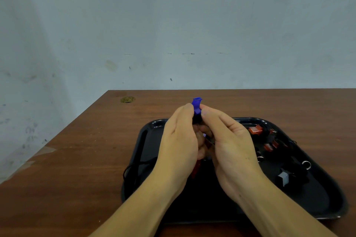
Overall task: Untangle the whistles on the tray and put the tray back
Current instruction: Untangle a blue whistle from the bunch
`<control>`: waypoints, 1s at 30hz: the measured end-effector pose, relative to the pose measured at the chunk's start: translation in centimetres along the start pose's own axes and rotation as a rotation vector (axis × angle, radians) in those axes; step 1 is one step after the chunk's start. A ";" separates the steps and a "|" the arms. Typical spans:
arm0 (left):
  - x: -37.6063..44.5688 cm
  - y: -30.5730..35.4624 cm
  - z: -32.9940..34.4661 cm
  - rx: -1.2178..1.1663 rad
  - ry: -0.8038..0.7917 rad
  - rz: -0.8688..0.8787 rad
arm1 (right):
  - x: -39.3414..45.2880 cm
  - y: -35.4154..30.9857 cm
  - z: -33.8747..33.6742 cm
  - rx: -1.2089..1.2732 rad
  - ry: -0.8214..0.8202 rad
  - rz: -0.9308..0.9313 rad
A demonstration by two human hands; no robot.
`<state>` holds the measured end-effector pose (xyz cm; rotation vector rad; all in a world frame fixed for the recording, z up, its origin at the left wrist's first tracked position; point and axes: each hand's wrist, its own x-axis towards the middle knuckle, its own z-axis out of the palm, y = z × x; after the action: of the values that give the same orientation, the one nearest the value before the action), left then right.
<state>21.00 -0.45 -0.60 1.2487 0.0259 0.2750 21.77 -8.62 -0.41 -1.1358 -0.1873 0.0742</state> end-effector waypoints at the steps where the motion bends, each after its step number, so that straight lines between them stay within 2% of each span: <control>1: 0.1 -0.1 0.0 -0.015 0.017 0.007 | 0.0 0.0 0.1 0.000 -0.003 -0.004; 6: 0.3 -0.5 -0.3 -0.020 0.115 0.099 | -0.2 0.5 0.1 -0.008 -0.018 -0.042; 12: 0.2 -0.5 -0.3 0.049 0.125 0.175 | -0.1 0.4 0.1 -0.003 -0.030 -0.047; 22: -0.3 -0.2 -0.6 0.477 0.206 0.589 | 0.0 0.2 -0.3 -0.038 -0.078 -0.032; 26: 0.1 -0.6 -1.2 0.698 0.183 0.656 | 0.4 0.1 -1.4 -0.125 -0.115 -0.006; 30: -0.2 -0.4 -1.4 0.710 0.113 0.661 | 0.6 -0.3 -2.3 -0.199 -0.203 -0.072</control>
<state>20.66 0.74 -1.46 1.9255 -0.2131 0.9702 22.73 -10.73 -1.03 -1.3189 -0.4238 0.1091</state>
